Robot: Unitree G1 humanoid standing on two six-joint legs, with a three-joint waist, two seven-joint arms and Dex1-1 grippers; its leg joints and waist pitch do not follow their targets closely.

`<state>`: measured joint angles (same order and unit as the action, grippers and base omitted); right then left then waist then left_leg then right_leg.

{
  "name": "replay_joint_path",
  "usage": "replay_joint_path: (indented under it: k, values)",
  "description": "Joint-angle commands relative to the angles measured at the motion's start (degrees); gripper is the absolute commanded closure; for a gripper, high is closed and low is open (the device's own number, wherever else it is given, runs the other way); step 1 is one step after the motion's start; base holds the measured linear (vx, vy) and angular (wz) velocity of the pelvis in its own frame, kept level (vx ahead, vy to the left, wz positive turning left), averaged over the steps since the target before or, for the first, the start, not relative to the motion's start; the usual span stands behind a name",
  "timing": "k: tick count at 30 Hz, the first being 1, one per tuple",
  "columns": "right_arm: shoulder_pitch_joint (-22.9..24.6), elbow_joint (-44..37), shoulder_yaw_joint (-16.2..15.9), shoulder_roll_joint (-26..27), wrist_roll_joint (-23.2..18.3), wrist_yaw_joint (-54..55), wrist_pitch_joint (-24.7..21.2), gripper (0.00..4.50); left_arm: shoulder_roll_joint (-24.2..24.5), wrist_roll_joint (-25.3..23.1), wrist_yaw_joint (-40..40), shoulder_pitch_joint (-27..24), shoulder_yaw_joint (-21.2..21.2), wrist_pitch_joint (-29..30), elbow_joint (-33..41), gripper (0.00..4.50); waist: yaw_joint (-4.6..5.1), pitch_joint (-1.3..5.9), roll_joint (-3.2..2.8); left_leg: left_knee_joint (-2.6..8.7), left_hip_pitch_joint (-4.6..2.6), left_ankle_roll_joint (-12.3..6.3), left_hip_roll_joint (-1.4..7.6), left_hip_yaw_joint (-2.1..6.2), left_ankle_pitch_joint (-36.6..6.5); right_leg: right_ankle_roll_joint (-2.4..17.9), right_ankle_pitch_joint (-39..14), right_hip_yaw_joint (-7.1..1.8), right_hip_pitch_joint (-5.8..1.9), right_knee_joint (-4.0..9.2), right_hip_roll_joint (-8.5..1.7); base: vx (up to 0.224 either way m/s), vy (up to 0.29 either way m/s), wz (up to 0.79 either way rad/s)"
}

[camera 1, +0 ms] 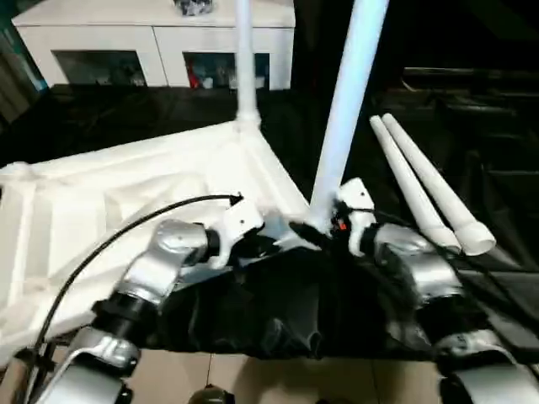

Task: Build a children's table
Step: Rotate leg to tighten

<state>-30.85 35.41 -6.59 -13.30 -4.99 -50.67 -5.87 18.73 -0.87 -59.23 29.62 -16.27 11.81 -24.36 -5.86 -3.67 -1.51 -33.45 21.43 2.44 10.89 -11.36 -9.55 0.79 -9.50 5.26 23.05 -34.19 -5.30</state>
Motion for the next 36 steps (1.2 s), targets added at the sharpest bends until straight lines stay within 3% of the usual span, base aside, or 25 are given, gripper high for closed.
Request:
replay_joint_path:
  k: [1,5,9,18,23,27,29,31,32,36]
  values:
    - [1.3,-3.6,-4.6,-0.7,-1.3,-8.9,-0.6,0.69,0.1,2.3,-3.9,0.3,-0.9,-2.1,2.8,4.50,-0.32,4.40,0.54,3.75,-0.77,-2.44,2.73,1.19,-13.2,12.7,-12.4,-3.00,-2.78,3.58,-3.73,0.000,0.000,0.00]
    - [2.0,-7.3,-6.7,-3.9,-2.5,-16.4,-1.8,0.69,2.4,3.0,-7.7,0.6,-1.1,-2.9,2.6,4.50,-0.81,4.29,0.31,3.83,-1.09,-2.33,2.89,1.20,-14.6,12.3,-14.7,-3.08,-2.49,3.82,-3.74,0.000,0.000,0.00]
    - [1.9,-8.5,-8.6,-5.8,-2.3,-21.3,-2.5,0.69,3.4,3.1,-9.5,0.8,-1.1,-2.9,2.6,4.50,-1.04,4.17,0.52,3.97,-1.18,-1.40,2.96,1.28,-15.9,11.9,-17.1,-3.14,-2.42,3.96,-3.92,0.000,0.000,0.00]
    - [2.4,-8.8,-8.8,-5.9,-1.9,-21.2,-3.0,1.43,3.6,3.6,-10.7,0.5,-0.7,-2.6,2.5,4.50,-1.23,4.41,0.66,3.74,-0.93,-1.68,2.84,1.28,-13.5,12.2,-15.2,-3.11,-2.62,3.61,-3.99,0.000,0.000,0.00]
    - [2.7,-6.5,-6.6,-3.3,-0.3,-13.4,-2.1,1.72,1.5,3.0,-5.9,0.8,0.4,-2.3,1.5,4.50,-1.07,4.28,0.64,3.80,-0.94,-1.14,2.75,1.33,-14.2,11.9,-16.6,-3.09,-2.51,3.80,-4.04,0.000,0.000,0.00]
    - [-0.2,3.2,-3.4,2.0,4.1,6.1,-1.0,1.76,-4.3,0.2,6.2,3.2,1.5,-0.4,-2.9,4.50,-0.29,4.00,0.60,3.99,-1.42,0.99,2.52,1.57,-17.3,10.4,-23.0,-2.97,-2.29,4.70,-4.23,0.000,0.000,0.00]
    - [-1.9,6.8,-0.2,6.2,3.0,15.8,-3.1,1.76,-7.8,-1.3,12.5,4.7,1.7,0.7,-4.7,4.50,0.02,3.74,0.49,4.07,-1.58,1.31,2.42,1.63,-18.8,9.3,-25.8,-2.94,-2.04,5.19,-4.12,0.000,0.000,0.00]
    - [-2.7,8.3,1.0,8.2,2.7,20.3,-3.7,1.77,-9.5,-1.7,14.8,5.2,1.6,1.2,-5.2,4.50,0.27,3.78,0.63,4.09,-1.65,1.77,2.28,1.93,-19.9,8.0,-28.9,-2.64,-2.20,5.52,-4.28,0.000,0.000,0.00]
    - [-3.3,9.3,1.6,9.4,2.6,23.1,-4.0,1.78,-10.6,-2.1,16.7,5.7,1.6,1.7,-5.6,4.50,0.42,3.64,0.35,4.15,-1.95,1.58,2.32,1.88,-20.9,7.1,-30.0,-2.65,-1.75,6.05,-4.18,0.000,0.000,0.00]
    - [-5.5,12.5,4.4,13.7,1.9,30.0,-3.3,1.78,-14.0,-3.0,19.4,6.4,1.0,2.3,-5.7,4.50,0.56,3.89,0.31,4.26,-1.71,1.54,2.31,2.04,-21.0,6.5,-29.1,-2.56,-1.88,6.00,-4.21,0.000,0.000,0.00]
